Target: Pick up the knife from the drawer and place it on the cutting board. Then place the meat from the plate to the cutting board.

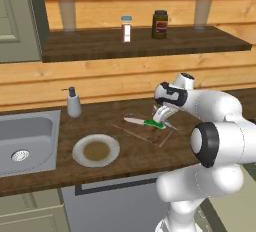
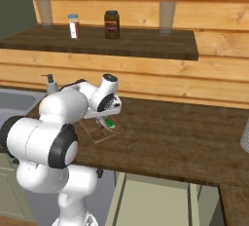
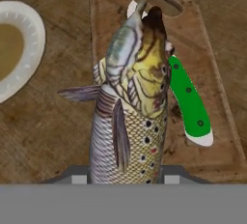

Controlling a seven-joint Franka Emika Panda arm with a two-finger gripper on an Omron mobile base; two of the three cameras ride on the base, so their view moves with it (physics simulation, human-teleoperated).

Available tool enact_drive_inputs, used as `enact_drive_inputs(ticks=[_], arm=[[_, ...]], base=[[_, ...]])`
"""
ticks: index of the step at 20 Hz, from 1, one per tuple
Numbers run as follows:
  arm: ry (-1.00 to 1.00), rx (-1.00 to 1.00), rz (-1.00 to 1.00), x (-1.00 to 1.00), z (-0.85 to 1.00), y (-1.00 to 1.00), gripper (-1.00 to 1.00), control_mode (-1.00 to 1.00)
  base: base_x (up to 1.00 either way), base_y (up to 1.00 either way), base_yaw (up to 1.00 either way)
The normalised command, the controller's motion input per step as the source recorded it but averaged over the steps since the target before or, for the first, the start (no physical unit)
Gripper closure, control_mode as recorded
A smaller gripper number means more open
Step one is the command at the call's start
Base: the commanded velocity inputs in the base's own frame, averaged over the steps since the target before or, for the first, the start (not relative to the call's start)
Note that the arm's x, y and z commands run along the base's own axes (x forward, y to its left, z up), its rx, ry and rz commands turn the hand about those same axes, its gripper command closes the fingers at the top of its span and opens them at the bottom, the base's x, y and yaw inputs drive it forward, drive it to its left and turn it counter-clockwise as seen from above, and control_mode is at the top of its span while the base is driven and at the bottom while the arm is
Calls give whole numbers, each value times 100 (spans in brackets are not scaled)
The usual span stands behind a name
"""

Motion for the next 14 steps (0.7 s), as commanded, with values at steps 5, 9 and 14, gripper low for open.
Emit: enact_drive_inputs(ticks=[5,9,14], arm=[[7,0,0,21,-10,16,100,-100],[4,-1,0,27,-17,19,100,-100],[0,-2,0,9,-26,7,100,-100]], base=[[0,0,0],[0,0,0],[0,0,0]])
